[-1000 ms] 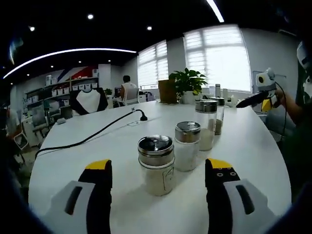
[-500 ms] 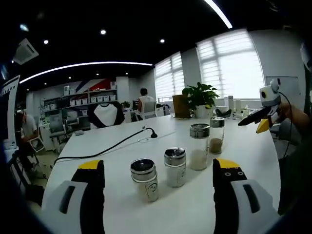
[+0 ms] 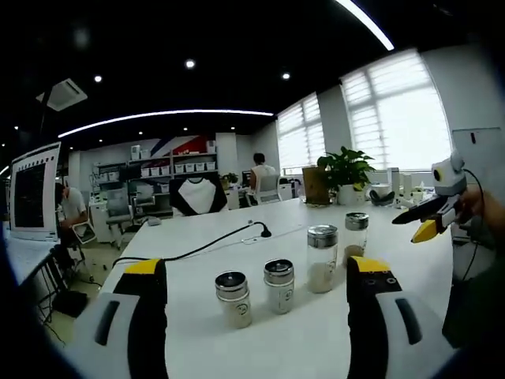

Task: Rotate the seasoning bottle until the label or dispensing opening points toward the visible target arrow and the bottle remains upright within the marked orientation range

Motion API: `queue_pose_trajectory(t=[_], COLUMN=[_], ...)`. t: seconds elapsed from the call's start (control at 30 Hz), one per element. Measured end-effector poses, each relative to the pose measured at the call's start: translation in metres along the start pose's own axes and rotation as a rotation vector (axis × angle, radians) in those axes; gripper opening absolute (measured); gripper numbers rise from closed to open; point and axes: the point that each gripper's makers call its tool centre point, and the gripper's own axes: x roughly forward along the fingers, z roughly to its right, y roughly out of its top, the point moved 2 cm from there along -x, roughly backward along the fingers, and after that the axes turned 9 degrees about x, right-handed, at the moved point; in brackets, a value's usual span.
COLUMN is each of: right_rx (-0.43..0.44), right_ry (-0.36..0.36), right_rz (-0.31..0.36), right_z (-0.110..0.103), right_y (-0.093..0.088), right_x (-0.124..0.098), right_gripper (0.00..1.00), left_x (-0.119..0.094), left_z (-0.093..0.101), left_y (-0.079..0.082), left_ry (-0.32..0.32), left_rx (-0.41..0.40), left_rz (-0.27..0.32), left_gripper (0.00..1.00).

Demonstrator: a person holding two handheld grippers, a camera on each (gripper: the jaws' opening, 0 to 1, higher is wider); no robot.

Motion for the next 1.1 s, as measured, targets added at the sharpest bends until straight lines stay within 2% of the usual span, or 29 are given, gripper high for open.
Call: queue_pose_trajectory(t=[0.07,0.13,0.27,0.33,0.43,0.5,0.57,0.67,0.7,0.73,0.8,0.93,1.1], right_rx=[0.010,0.011,0.005,0.007,0.024,0.031,0.034,0.052,0.049,0.040,0.024,0.038,0.021], right_ry=[-0.002,-0.003,-0.026,-0.041,-0.064,-0.081,-0.111,-0.119,-0.120,-0.130,-0.145,-0.157,-0.176], right_rz=[0.023,0.040,0.094,0.130,0.176,0.221,0.258,0.295,0.307,0.350,0.396,0.452,0.426], right_z=[0.000,-0.001,0.001,0.003,0.008,0.012,0.018,0.021,0.022,0.023,0.026,0.029,0.030], right_y=[0.003,0.006,0.013,0.017,0.023,0.028,0.031,0.031,0.031,0.035,0.036,0.034,0.024], right_x=[-0.001,-0.004,-0.008,-0.010,-0.014,-0.015,-0.016,-0.016,-0.015,-0.015,-0.015,-0.012,-0.003], right_gripper=[0.82,0.83,0.84,0.84,0.85,0.86,0.87,0.87,0.87,0.87,0.89,0.89,0.91], left_x=[-0.002,-0.004,-0.007,-0.007,-0.005,-0.005,-0.005,-0.006,-0.006,-0.006,-0.007,-0.008,-0.005], left_z=[0.003,0.009,0.017,0.024,0.031,0.034,0.034,0.036,0.034,0.033,0.033,0.033,0.034], left_y=[0.000,0.001,0.006,0.010,0.010,0.011,0.012,0.011,0.008,0.007,0.005,0.008,0.004], left_ry=[0.021,0.020,0.046,0.061,0.068,0.074,0.091,0.101,0.119,0.129,0.131,0.150,0.169], left_rx=[0.013,-0.016,-0.052,-0.034,-0.029,-0.027,-0.061,-0.075,-0.075,-0.067,-0.059,-0.033,0.005], left_rz=[-0.014,-0.029,-0.004,0.024,0.012,0.029,0.037,0.045,0.041,0.041,0.046,0.089,0.084], left_gripper=[1.00,1.00,1.00,1.00,1.00,1.00,1.00,1.00,1.00,1.00,1.00,1.00,1.00])
